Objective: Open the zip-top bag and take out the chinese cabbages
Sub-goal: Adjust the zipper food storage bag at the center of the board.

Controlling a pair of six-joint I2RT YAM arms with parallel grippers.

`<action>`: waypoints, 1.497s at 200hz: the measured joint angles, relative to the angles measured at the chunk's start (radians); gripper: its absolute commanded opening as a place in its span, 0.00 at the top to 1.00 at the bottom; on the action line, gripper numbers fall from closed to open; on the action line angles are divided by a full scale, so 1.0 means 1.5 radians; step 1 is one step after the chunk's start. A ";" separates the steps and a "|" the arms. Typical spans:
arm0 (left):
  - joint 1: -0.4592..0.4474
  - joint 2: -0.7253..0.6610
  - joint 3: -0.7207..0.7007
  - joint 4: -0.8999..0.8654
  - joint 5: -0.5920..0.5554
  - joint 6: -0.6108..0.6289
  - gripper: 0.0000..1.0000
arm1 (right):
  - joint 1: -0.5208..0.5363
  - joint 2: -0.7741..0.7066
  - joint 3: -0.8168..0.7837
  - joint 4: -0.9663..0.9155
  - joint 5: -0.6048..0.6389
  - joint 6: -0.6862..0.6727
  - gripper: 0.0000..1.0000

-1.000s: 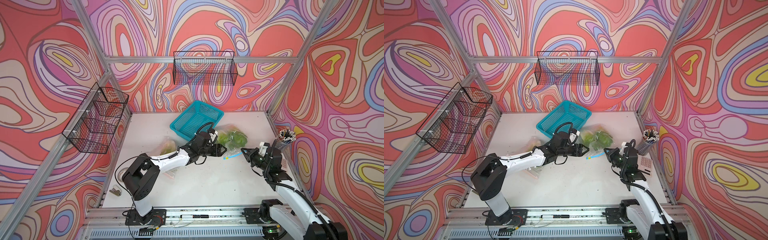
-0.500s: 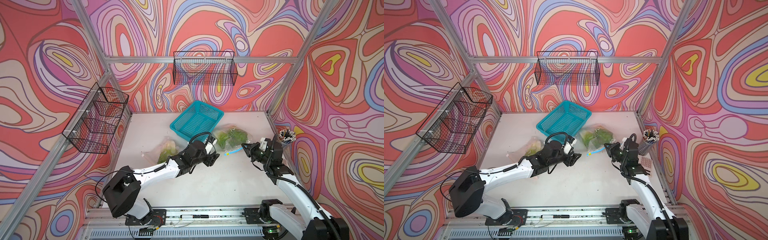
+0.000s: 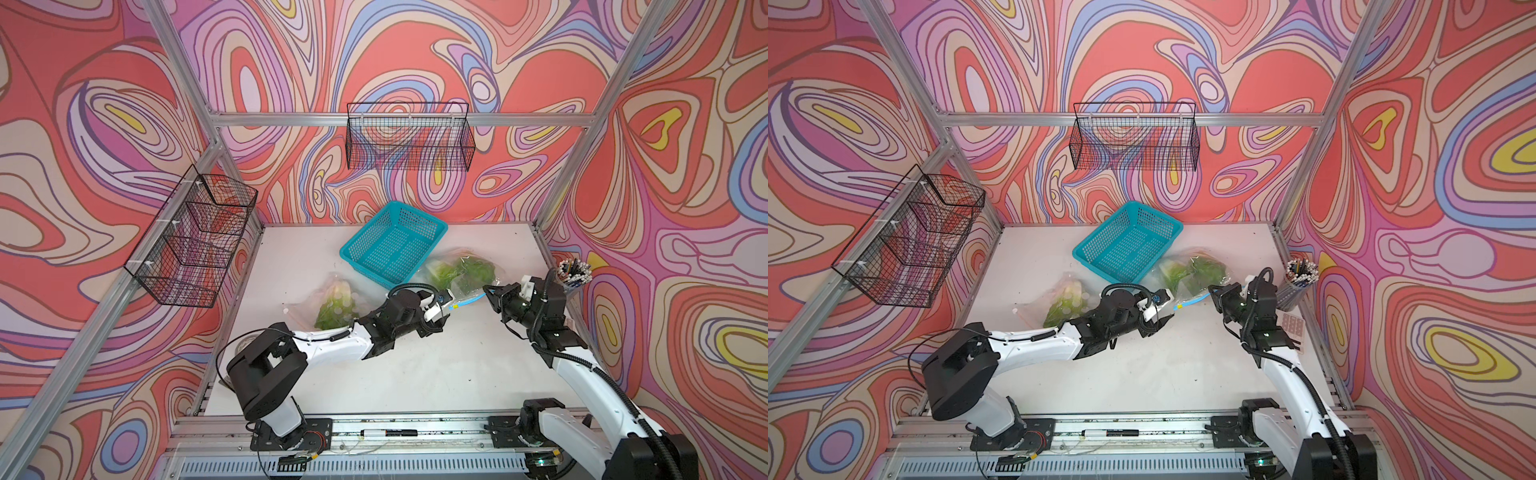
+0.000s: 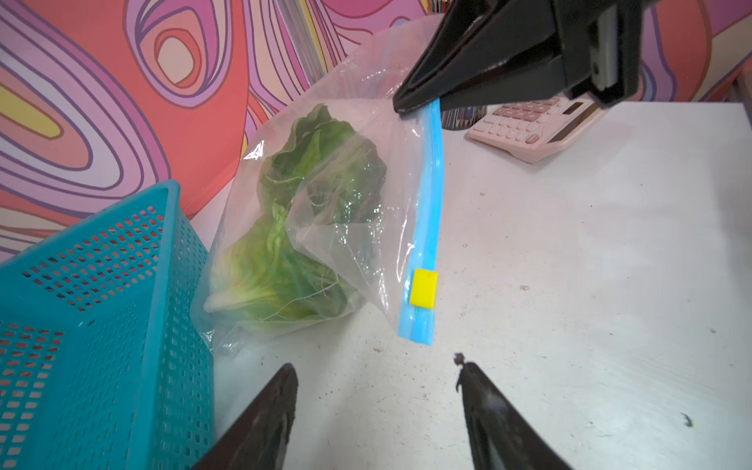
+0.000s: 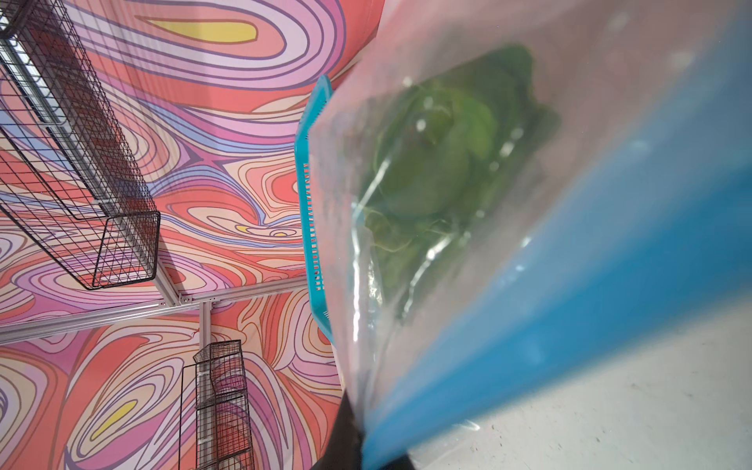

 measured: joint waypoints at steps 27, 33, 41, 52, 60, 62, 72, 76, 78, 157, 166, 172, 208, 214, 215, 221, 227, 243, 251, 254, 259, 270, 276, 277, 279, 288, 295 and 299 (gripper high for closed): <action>0.000 0.028 0.005 0.031 0.002 0.051 0.39 | 0.000 0.003 0.000 0.002 0.000 0.012 0.99; 0.000 0.033 0.006 0.034 0.002 0.059 0.39 | 0.000 0.003 0.001 0.001 0.000 0.014 0.99; 0.000 0.040 0.010 0.037 0.002 0.067 0.42 | 0.000 0.004 0.001 0.002 0.000 0.017 0.99; 0.000 0.048 0.018 0.042 0.004 0.075 0.46 | 0.000 0.004 0.003 0.002 0.000 0.020 0.99; 0.000 0.053 0.024 0.046 0.005 0.080 0.49 | 0.000 0.004 0.004 0.002 0.000 0.023 0.99; 0.000 0.054 0.025 0.046 0.005 0.080 0.49 | 0.000 0.004 0.004 0.002 0.000 0.023 0.99; 0.000 0.060 0.033 0.052 0.006 0.083 0.53 | 0.000 0.004 0.006 0.002 0.000 0.025 0.99; 0.000 0.062 0.036 0.052 0.006 0.085 0.55 | 0.000 0.004 0.006 0.002 0.000 0.026 0.99; 0.000 0.062 0.037 0.053 0.006 0.085 0.56 | 0.000 0.004 0.007 0.002 0.000 0.027 0.99; 0.000 0.071 0.053 0.061 0.012 0.091 0.81 | 0.000 0.004 0.008 0.002 0.005 0.032 0.99; 0.000 0.071 0.053 0.060 0.012 0.090 0.82 | 0.000 0.004 0.008 0.002 0.005 0.032 0.99; 0.000 0.071 0.053 0.060 0.012 0.090 0.82 | 0.000 0.004 0.008 0.002 0.005 0.032 0.99; 0.000 0.071 0.053 0.056 0.015 0.087 0.85 | 0.000 0.005 0.010 0.001 0.007 0.029 0.99; 0.000 0.071 0.053 0.056 0.016 0.085 0.86 | 0.000 0.005 0.010 0.000 0.008 0.028 0.98; 0.000 0.071 0.053 0.056 0.017 0.085 0.86 | 0.000 0.005 0.010 0.000 0.008 0.028 0.98; 0.000 0.071 0.053 0.055 0.017 0.083 0.87 | 0.000 0.005 0.011 -0.002 0.009 0.027 0.98; 0.000 0.070 0.053 0.053 0.019 0.082 0.87 | 0.000 0.005 0.012 -0.004 0.009 0.025 0.97; 0.000 0.066 0.053 0.046 0.025 0.075 0.87 | 0.000 0.005 0.016 -0.010 0.011 0.021 0.96; 0.000 0.063 0.053 0.045 0.027 0.072 0.87 | 0.000 0.006 0.020 -0.016 0.011 0.019 0.96; 0.000 0.062 0.053 0.044 0.028 0.071 0.87 | 0.000 0.006 0.021 -0.017 0.011 0.018 0.96; 0.000 0.060 0.053 0.043 0.029 0.068 0.87 | 0.000 0.006 0.023 -0.019 0.012 0.017 0.96; 0.000 0.054 0.053 0.041 0.030 0.063 0.87 | 0.001 0.006 0.025 -0.020 0.013 0.015 0.96; 0.000 0.051 0.052 0.040 0.030 0.062 0.88 | 0.002 0.007 0.026 -0.021 0.013 0.014 0.96; 0.000 0.051 0.052 0.040 0.030 0.061 0.88 | 0.002 0.007 0.026 -0.021 0.013 0.014 0.95; 0.000 0.050 0.052 0.040 0.030 0.060 0.89 | 0.002 0.007 0.027 -0.022 0.013 0.013 0.95; 0.000 0.045 0.052 0.040 0.030 0.060 0.91 | 0.001 0.009 0.029 -0.022 0.015 0.012 0.95; 0.000 0.042 0.052 0.038 0.030 0.060 0.92 | 0.001 0.009 0.031 -0.024 0.016 0.011 0.94; 0.000 0.041 0.052 0.037 0.030 0.060 0.93 | 0.001 0.009 0.032 -0.024 0.016 0.010 0.94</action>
